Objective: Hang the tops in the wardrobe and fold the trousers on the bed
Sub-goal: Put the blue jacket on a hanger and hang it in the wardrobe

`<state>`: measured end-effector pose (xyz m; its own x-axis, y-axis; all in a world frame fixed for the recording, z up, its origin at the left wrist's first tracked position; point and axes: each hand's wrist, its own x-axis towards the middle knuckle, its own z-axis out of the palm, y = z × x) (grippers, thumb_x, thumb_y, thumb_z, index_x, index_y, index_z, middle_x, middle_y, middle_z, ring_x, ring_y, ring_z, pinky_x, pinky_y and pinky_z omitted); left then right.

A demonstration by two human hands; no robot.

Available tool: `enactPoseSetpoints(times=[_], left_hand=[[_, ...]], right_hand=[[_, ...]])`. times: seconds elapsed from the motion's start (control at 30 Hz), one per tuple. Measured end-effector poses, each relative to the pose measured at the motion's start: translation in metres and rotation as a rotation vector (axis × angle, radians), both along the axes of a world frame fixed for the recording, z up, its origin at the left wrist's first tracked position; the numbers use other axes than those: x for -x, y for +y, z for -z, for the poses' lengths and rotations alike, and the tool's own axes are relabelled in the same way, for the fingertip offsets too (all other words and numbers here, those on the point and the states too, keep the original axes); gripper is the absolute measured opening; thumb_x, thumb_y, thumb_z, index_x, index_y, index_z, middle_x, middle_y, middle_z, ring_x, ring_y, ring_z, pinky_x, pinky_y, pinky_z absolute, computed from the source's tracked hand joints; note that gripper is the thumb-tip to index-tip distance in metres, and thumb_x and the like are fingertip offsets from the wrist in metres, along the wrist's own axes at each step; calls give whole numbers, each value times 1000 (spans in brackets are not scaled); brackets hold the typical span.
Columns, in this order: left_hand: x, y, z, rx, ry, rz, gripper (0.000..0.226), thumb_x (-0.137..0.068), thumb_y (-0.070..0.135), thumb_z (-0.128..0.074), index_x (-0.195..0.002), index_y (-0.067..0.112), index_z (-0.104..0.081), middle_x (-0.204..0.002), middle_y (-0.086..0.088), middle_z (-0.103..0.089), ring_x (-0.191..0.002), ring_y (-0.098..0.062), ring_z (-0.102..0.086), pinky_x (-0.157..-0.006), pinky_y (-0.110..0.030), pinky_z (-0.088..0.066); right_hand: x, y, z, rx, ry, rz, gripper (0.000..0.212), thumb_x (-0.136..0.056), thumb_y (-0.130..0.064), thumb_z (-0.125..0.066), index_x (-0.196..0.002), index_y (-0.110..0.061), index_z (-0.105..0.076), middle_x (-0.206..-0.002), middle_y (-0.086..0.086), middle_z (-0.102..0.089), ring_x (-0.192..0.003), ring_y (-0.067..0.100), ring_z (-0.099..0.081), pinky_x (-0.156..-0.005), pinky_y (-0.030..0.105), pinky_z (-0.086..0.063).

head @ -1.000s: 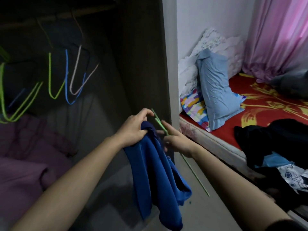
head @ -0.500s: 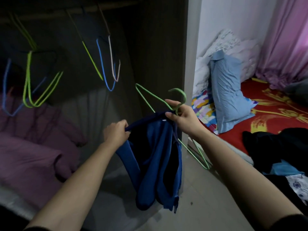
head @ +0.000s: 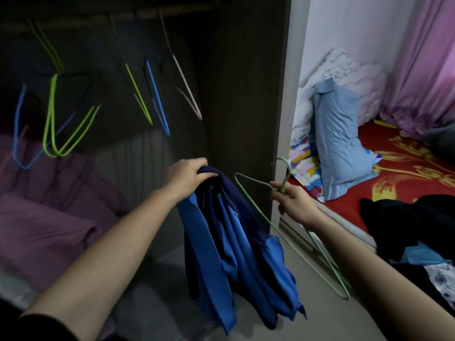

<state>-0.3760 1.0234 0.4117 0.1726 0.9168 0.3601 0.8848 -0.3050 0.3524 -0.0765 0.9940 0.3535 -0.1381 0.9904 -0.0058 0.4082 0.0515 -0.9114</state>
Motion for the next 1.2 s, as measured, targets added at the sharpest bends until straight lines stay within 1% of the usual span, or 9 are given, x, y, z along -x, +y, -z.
enactPoseSetpoints(times=[0.1, 0.2, 0.33, 0.53, 0.63, 0.83, 0.93, 1.03, 1.2], left_hand=[[-11, 3, -1, -101, 118, -59, 38, -89, 57, -58, -70, 26, -46, -65, 12, -48, -67, -19, -54, -57, -34, -37], [-16, 10, -3, -173, 44, -130, 38, -91, 52, -60, -68, 26, -43, -69, 6, -48, -68, -27, -56, -56, -35, -38], [-14, 17, -10, -266, 161, -245, 39, -91, 56, -57, -72, 22, -55, -76, 0, -49, -67, -31, -58, -54, -31, -33], [-10, 12, -13, -275, 179, -356, 43, -89, 58, -58, -78, 17, -65, -86, -6, -52, -69, -31, -58, -55, -32, -36], [-2, 7, -14, -221, 113, -401, 45, -89, 59, -59, -75, 17, -62, -80, 0, -46, -70, -29, -57, -57, -33, -36], [5, -8, -12, -272, 94, -361, 44, -88, 57, -62, -70, 16, -59, -70, 1, -45, -63, -28, -55, -54, -32, -33], [9, -10, -16, -284, 11, -341, 39, -86, 54, -67, -75, 16, -67, -68, -2, -58, -65, -27, -59, -54, -33, -39], [4, -16, -19, -290, -123, -330, 33, -83, 53, -70, -76, 21, -71, -59, 9, -58, -60, -18, -58, -55, -27, -34], [5, -22, -25, -277, -194, -317, 28, -80, 49, -74, -79, 21, -75, -64, 5, -67, -63, -16, -62, -55, -30, -45]], right_hand=[[-7, -13, -13, 7, 81, 37, 28, -103, -31, -52, -121, -15, -67, -75, 2, -59, -63, 11, -54, -65, 32, -45], [-16, -24, -28, -71, -14, -5, 25, -103, -30, -51, -114, -18, -70, -82, 4, -66, -73, 15, -61, -71, 31, -49], [-29, -31, -30, -140, -69, -17, 24, -103, -25, -51, -113, -18, -72, -88, 7, -73, -78, 14, -65, -71, 23, -52], [-40, -30, -22, -158, 107, -30, 22, -102, -31, -53, -105, -26, -75, -48, -10, -48, -42, 2, -45, -45, 8, -34], [-35, -28, -23, -84, 172, -125, 24, -101, -35, -54, -106, -26, -76, -51, -2, -45, -42, 7, -40, -41, 13, -31], [17, -36, -37, -185, 90, -282, 21, -103, -23, -54, -108, -19, -74, -57, -29, -62, -56, -10, -59, -53, 5, -41], [44, -33, -43, -204, 94, -228, 21, -102, -28, -54, -106, -25, -75, -82, -19, -73, -79, -3, -66, -70, 12, -48], [71, -27, -37, -203, 46, -218, 20, -102, -24, -53, -100, -28, -73, -80, -17, -72, -79, -3, -67, -67, 10, -48], [93, -5, -22, -57, -132, -133, 27, -103, -19, -48, -107, -8, -72, -92, 12, -73, -83, 24, -70, -75, 39, -56]])
